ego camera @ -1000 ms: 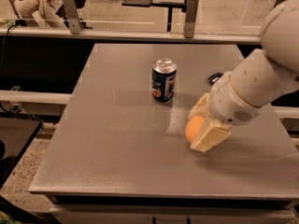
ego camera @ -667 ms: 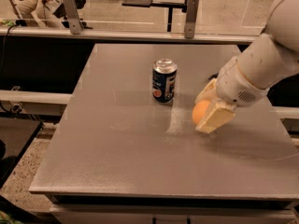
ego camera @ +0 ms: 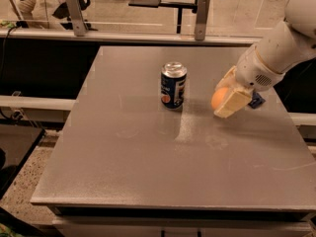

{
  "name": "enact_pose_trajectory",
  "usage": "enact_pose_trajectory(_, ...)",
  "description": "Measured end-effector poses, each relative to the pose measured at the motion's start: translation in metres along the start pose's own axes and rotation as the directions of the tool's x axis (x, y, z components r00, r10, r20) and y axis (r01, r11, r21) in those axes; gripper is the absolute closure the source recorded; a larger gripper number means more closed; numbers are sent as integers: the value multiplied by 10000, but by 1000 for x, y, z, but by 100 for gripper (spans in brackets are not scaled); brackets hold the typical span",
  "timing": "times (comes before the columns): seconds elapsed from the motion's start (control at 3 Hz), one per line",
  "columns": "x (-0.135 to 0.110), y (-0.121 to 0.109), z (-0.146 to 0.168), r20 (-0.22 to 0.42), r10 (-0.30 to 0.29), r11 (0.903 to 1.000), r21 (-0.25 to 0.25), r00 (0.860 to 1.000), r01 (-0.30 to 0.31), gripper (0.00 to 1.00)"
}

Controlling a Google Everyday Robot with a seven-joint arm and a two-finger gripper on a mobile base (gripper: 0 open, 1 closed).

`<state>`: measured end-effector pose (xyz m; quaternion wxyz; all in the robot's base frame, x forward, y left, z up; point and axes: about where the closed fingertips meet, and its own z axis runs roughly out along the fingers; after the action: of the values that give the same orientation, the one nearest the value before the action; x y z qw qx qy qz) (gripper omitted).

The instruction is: Move orange near rxbar blueberry

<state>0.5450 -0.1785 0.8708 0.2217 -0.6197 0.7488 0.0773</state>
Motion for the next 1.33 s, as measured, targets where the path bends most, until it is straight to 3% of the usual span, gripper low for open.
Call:
enact_pose_trajectory(0.33, 12, -19, 3, -159, 119, 9998, 133, 9998, -117, 100)
enact_pose_trajectory(0.67, 23, -32, 5, -275, 239, 9994, 237, 9993, -233, 82)
enact_pose_trajectory(1.0, 31, -42, 6, -301, 286, 9994, 193, 9991, -280, 52)
enact_pose_trajectory(1.33, 34, -45, 8, -285, 288, 9995, 122, 9992, -284, 29)
